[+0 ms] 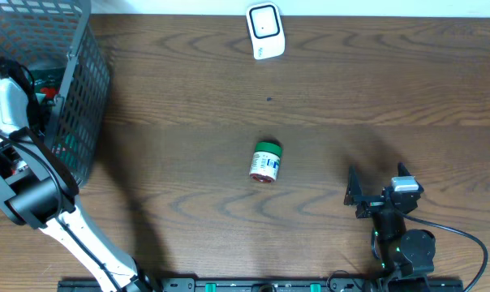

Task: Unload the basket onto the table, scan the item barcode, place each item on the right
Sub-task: 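Reach the left gripper back into the basket toward the red snack bag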

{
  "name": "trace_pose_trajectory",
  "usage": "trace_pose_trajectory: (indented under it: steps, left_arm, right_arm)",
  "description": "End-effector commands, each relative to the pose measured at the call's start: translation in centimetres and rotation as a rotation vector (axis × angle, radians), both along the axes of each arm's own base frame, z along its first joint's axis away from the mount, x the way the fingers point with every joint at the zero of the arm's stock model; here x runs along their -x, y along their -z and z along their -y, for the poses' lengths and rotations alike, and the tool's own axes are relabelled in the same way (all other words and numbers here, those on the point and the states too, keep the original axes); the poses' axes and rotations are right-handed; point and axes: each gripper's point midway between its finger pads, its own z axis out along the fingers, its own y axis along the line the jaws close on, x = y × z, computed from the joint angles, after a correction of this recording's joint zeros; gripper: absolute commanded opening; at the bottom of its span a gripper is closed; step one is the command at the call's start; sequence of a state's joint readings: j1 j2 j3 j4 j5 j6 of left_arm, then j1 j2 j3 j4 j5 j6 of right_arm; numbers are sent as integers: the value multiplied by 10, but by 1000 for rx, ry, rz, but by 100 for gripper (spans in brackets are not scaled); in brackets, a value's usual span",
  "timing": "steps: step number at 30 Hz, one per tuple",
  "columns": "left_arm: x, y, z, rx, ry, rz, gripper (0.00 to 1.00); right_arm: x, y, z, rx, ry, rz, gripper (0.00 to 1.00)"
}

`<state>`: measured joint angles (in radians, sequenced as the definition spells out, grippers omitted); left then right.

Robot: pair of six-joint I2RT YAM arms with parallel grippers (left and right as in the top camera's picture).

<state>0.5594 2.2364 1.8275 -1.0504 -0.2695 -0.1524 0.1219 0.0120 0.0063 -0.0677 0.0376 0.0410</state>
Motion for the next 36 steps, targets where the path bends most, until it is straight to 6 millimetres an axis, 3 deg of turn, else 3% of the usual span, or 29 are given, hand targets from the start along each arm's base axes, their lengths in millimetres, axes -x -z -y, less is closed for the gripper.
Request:
trace_pose_trajectory:
  steps: [1, 3, 5, 8, 10, 12, 13, 19, 22, 26, 28, 30, 36]
  left_arm:
    - [3, 9, -4, 0, 38, -25, 65]
    - [1, 9, -6, -6, 41, -17, 60]
    - [-2, 9, -7, -9, 66, -14, 41]
    - [-5, 4, -9, -16, 80, -5, 40]
    - [-8, -3, -11, -26, 80, 9, 43]
    - [-9, -6, -11, -32, 79, 19, 62]
    - [-9, -6, -12, -33, 79, 21, 65]
    - [-7, 2, -10, -23, 76, 13, 69]
    - [-4, 9, -8, -18, 75, 6, 59]
    - [-2, 13, -6, -14, 76, 0, 25]
    - [-3, 6, -7, -20, 76, 8, 13]
    - [-4, -8, -8, -33, 76, 27, 10]
    - [-11, -95, -11, -143, 1, 223, 7]
  right_arm:
    - [0, 0, 1, 8, 6, 1, 99]
    - [0, 0, 1, 8, 6, 1, 99]
    - [0, 0, 1, 8, 6, 1, 99]
    - [0, 0, 1, 8, 6, 1, 99]
    - [0, 0, 1, 8, 6, 1, 99]
    - [0, 0, 1, 8, 5, 1, 99]
    - [0, 0, 1, 8, 6, 1, 99]
    - [0, 0, 1, 8, 6, 1, 99]
    - [0, 0, 1, 8, 6, 1, 99]
    - [0, 0, 1, 8, 6, 1, 99]
    - [0, 0, 1, 8, 6, 1, 99]
    - [0, 0, 1, 8, 6, 1, 99]
    - [0, 0, 1, 8, 6, 1, 99]
